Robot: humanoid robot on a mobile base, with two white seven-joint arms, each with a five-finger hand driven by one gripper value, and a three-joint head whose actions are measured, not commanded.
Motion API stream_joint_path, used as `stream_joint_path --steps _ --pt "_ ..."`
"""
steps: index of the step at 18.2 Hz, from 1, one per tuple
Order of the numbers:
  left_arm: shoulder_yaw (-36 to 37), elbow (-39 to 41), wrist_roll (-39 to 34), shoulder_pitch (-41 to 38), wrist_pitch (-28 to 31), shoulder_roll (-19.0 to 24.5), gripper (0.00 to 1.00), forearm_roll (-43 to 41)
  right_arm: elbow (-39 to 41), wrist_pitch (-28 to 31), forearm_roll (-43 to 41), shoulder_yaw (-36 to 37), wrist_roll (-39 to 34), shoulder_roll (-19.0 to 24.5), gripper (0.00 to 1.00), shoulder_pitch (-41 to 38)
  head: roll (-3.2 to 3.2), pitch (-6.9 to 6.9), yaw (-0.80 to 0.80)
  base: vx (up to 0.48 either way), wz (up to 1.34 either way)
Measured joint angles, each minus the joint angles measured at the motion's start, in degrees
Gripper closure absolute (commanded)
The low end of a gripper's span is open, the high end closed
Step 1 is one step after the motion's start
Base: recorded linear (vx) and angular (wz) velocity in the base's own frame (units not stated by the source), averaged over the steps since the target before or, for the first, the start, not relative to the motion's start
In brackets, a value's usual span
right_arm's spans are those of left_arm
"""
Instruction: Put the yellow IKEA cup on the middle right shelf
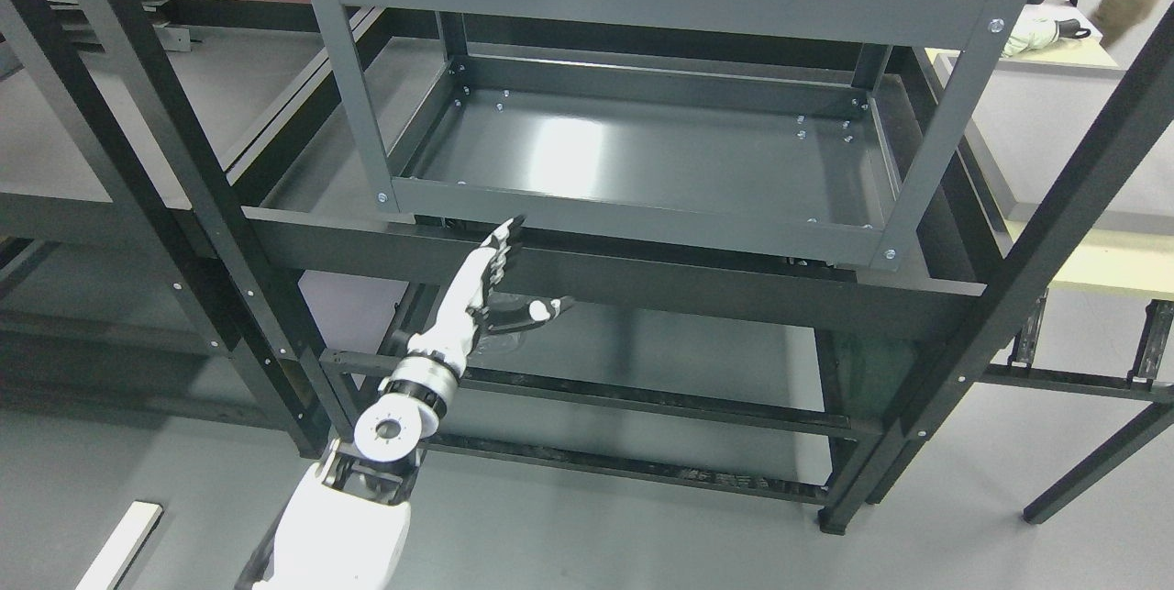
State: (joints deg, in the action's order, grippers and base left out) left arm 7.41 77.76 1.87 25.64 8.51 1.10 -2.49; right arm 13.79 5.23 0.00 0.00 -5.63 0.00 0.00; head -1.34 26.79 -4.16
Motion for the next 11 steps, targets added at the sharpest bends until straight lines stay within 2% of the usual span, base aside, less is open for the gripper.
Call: stream_joint_path --steps 4,11 --pt "-2.9 1.4 -0.8 -3.7 -2.9 -0.4 0.01 0.6 0.0 0.0 0.0 0.0 0.0 0.0 0.01 0.0 0.0 0.0 0.0 -0.011 0.0" --pt "-4.3 2.7 -1.0 -5.6 -5.6 -0.7 0.01 2.0 0.0 0.0 0.0 0.0 0.0 0.0 0.01 0.0 0.0 0.0 0.0 0.0 0.0"
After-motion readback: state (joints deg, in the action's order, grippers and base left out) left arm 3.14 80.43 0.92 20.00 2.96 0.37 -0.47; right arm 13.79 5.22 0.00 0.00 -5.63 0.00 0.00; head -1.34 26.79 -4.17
